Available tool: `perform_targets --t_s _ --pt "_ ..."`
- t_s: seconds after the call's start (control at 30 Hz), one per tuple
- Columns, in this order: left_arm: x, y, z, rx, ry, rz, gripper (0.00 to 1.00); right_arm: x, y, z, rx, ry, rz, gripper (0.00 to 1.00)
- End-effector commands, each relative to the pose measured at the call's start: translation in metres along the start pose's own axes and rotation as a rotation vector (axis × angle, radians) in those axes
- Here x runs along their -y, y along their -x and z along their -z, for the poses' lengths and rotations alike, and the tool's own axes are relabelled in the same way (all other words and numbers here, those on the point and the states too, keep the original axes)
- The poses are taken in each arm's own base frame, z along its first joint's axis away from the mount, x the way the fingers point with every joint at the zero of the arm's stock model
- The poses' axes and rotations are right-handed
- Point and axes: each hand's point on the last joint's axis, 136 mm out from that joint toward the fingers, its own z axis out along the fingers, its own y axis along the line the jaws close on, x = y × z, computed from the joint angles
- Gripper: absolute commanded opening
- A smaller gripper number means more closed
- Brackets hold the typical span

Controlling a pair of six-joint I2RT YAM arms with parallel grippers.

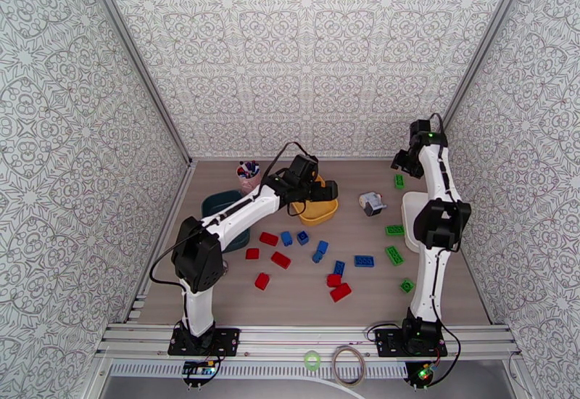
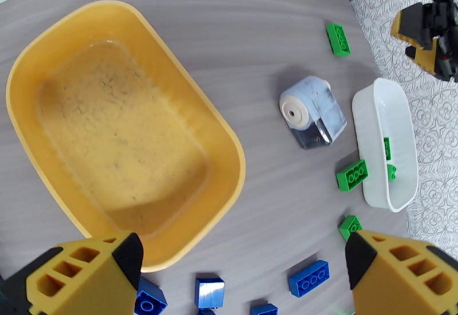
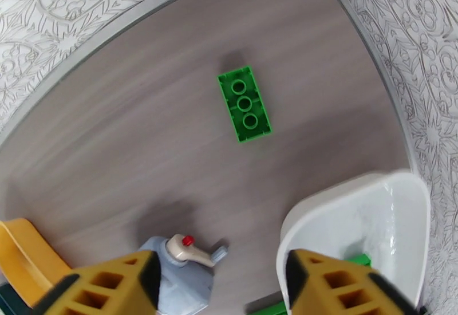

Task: Sort the legos into containers by color

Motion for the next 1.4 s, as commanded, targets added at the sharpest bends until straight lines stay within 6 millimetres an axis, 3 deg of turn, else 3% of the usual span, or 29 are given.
perform_targets --t_s 0.0,0.2,0.5,0.7,0.97,1.37 --pt "-0.001 -0.003 -0.004 -0.018 -0.021 -0.009 0.99 0.008 -0.003 -0.016 -0.044 -0.013 0.009 0.70" --pt "-0.007 -0.011 -0.008 -0.039 -0.021 -0.003 0.99 0.013 -0.011 -0.055 -0.095 -0.046 0.023 0.68" --pt "-0.020 -0.017 -0.015 -0.059 -0.021 0.043 0.99 0.014 -0.005 -0.084 -0.079 -0.029 -0.038 0.67" --pt "-0.026 -0.017 -0.019 -0.061 -0.021 0.064 0.99 0.019 -0.005 -0.106 -0.097 -0.014 -0.087 0.60" --pt "-0.030 -0.018 -0.027 -0.072 -0.027 0.097 0.99 0.022 -0.002 -0.127 -0.077 -0.035 -0.094 0.64" --pt "-0.038 -0.019 -0.041 -0.092 -0.029 0.141 0.99 0.019 0.015 -0.141 -0.001 -0.041 -0.061 0.62"
